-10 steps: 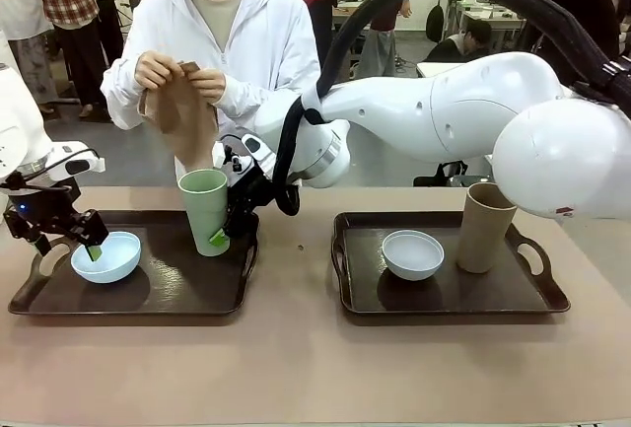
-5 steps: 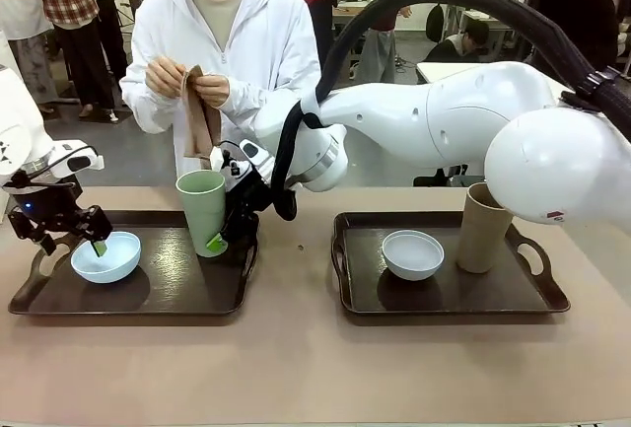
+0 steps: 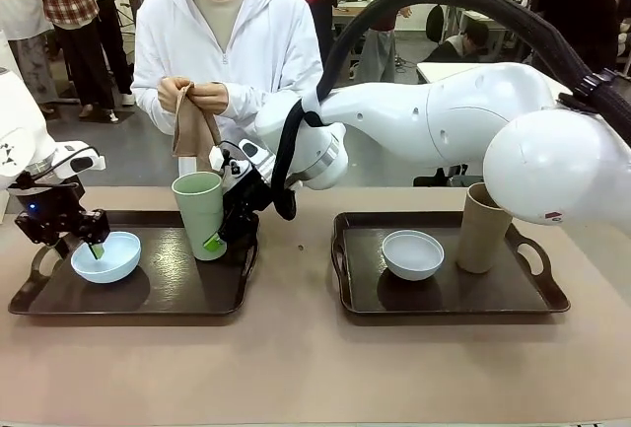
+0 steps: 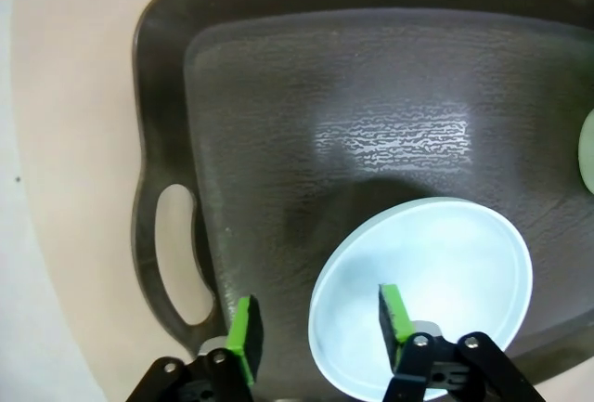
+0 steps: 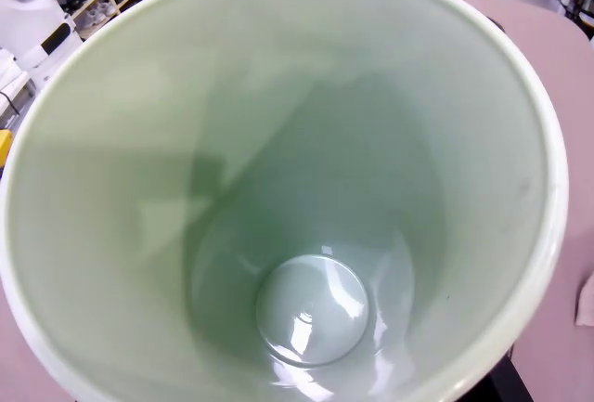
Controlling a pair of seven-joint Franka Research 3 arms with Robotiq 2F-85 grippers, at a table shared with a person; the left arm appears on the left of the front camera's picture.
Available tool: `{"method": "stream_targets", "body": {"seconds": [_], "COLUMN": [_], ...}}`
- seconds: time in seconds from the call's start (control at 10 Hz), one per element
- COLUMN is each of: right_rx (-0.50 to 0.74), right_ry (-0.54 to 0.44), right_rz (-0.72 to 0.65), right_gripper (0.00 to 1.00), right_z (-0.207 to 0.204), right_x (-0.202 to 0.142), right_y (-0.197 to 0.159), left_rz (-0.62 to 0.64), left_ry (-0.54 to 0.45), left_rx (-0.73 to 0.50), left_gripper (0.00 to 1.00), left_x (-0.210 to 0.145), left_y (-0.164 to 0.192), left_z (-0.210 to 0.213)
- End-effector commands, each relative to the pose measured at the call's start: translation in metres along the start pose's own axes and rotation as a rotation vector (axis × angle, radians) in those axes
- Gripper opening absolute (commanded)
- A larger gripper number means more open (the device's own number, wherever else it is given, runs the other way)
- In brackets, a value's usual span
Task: Set up a tray with a mat and arrange the tableware.
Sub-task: Pick up the Picnic Bowl and Reusable plastic cup from the Handle tray in front of the human's position and hold them in the air.
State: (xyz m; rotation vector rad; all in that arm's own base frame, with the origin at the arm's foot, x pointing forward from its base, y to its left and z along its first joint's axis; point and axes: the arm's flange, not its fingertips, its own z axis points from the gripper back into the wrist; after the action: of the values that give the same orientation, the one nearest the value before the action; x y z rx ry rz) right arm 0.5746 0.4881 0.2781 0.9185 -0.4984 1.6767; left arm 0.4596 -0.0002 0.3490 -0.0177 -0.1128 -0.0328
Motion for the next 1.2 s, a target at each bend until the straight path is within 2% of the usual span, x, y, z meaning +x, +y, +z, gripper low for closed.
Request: {"method": "stream_targets", "body": {"seconds": [0.0, 0.1, 0.2, 0.3, 0.4, 0.5, 0.6, 0.8, 0.9, 1.0, 1.1], "right_rx": [0.013, 0.011, 0.010, 0.008, 0.006, 0.004, -0.001, -0.005, -0.005, 0.016, 0.044], "right_ry": [-0.013, -0.010, -0.012, -0.017, -0.018, -0.021, -0.022, -0.027, -0.030, -0.079, -0.106], "right_rz": [0.014, 0.011, 0.011, 0.012, 0.013, 0.015, 0.016, 0.017, 0.016, -0.002, -0.003], "right_gripper": [0.00, 0.00, 0.20, 0.20, 0.00, 0.20, 0.00, 0.00, 0.20, 0.20, 0.20], "right_z": [-0.001, 0.000, 0.001, 0.001, 0.002, 0.002, 0.003, 0.006, 0.009, 0.016, 0.036], "right_x": [0.002, 0.001, 0.001, 0.001, 0.000, 0.000, -0.001, 0.000, 0.001, 0.009, 0.023], "right_y": [-0.009, -0.008, -0.008, -0.009, -0.009, -0.008, -0.008, -0.007, -0.006, 0.003, 0.020], "left_rz": [0.041, 0.043, 0.045, 0.047, 0.047, 0.047, 0.047, 0.046, 0.047, 0.062, 0.037], "left_ry": [-0.016, -0.016, -0.010, -0.005, -0.002, 0.000, 0.004, 0.020, 0.032, 0.079, 0.080], "left_rx": [0.013, 0.010, 0.009, 0.011, 0.012, 0.013, 0.013, 0.019, 0.017, 0.023, -0.013], "left_gripper": [0.00, 0.19, 0.10, 0.00, 0.00, 0.00, 0.00, 0.00, 0.00, 0.00, 0.00], "left_x": [0.004, 0.003, 0.004, 0.004, 0.004, 0.004, 0.004, 0.004, 0.003, 0.001, -0.007], "left_y": [-0.002, -0.002, -0.002, -0.002, -0.002, -0.002, -0.002, -0.002, -0.002, -0.003, -0.005], "left_z": [0.000, -0.001, -0.002, -0.002, -0.002, -0.002, -0.003, -0.003, -0.003, 0.003, 0.019]}}
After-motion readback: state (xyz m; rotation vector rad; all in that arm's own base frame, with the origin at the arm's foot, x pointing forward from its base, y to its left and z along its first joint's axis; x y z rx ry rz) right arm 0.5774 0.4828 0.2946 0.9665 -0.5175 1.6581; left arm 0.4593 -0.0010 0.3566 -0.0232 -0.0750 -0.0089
